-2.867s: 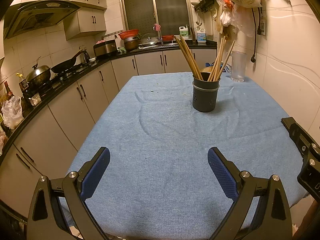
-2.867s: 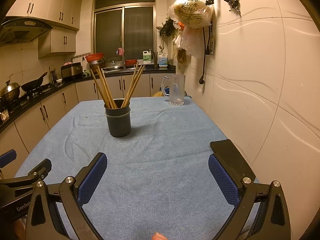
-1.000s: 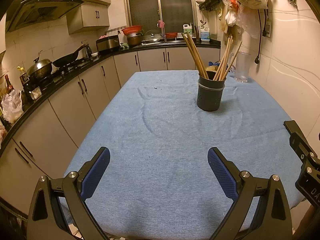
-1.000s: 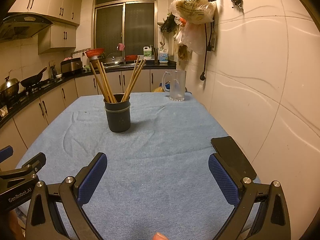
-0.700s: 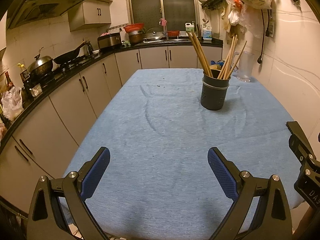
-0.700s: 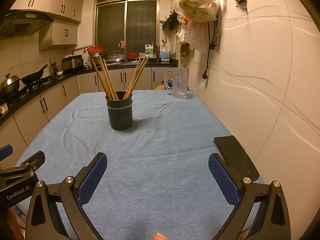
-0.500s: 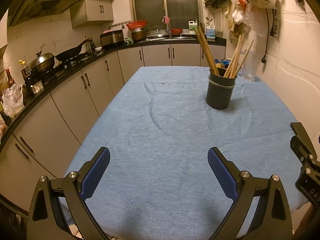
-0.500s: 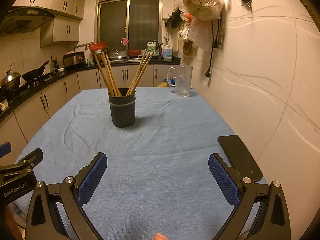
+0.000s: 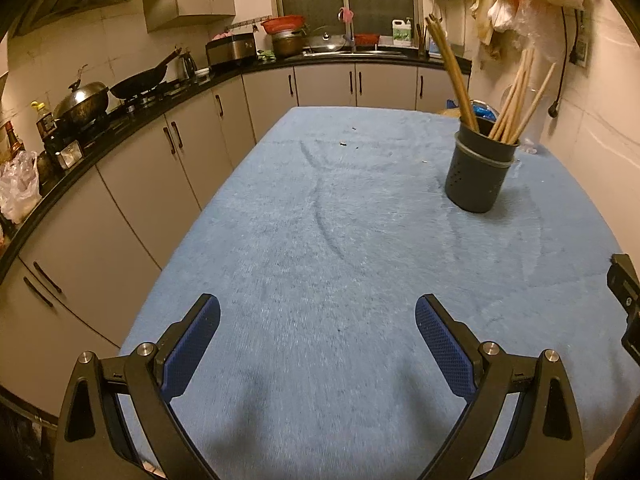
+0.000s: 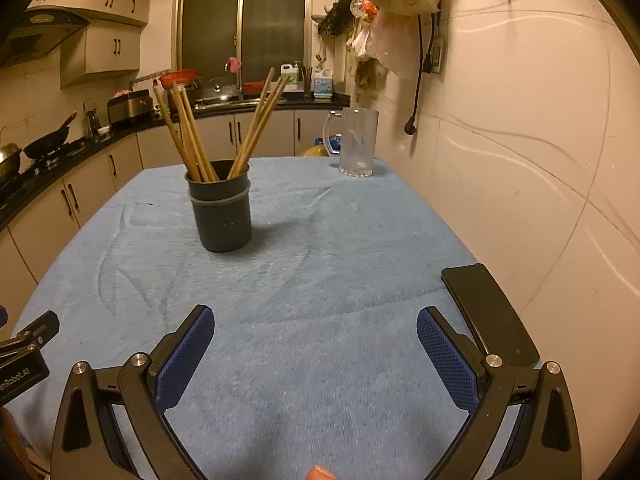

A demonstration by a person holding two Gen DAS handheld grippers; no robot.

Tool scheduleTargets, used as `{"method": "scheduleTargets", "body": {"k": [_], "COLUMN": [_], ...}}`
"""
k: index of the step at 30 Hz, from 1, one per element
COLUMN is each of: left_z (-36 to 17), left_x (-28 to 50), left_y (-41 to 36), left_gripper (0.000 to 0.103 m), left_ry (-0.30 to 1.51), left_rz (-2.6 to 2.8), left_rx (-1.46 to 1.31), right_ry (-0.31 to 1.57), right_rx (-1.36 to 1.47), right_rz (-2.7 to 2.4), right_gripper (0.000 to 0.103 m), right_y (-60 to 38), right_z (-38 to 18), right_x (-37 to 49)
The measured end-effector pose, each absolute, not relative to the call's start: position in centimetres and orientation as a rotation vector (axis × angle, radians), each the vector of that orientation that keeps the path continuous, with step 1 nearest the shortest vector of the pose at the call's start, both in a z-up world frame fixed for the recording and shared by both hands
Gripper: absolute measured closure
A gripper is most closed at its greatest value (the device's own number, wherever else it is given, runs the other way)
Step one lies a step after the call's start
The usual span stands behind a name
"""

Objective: Organize utensils

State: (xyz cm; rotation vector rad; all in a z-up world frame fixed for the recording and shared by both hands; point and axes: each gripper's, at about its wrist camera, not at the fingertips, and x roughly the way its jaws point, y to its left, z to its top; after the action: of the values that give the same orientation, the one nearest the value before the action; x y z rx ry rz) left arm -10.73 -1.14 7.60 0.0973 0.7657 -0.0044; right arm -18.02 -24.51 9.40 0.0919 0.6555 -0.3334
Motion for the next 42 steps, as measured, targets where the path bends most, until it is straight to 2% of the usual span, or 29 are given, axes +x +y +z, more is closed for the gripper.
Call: {"method": "scheduleTargets", "body": {"k": [13, 42], "left_z": [4.3, 1.1], "left_x": [-3.6, 0.6], "left_y": [-0.4, -0.3], "left_gripper": [0.005, 0.005], "left_ry": [0.859, 0.987], "left_rz": [0.043, 0.007], "left_rx": [0.098, 0.049], "right_ry": [0.758, 0.969], "right_rx": [0.090, 0.181], "right_rz": [-0.326, -0.291], "right_gripper": [0.000, 0.000], "right_y": [-28.2, -32.4], "right_z": [6.0, 0.6], "right_x": [-10.4, -5.6]}}
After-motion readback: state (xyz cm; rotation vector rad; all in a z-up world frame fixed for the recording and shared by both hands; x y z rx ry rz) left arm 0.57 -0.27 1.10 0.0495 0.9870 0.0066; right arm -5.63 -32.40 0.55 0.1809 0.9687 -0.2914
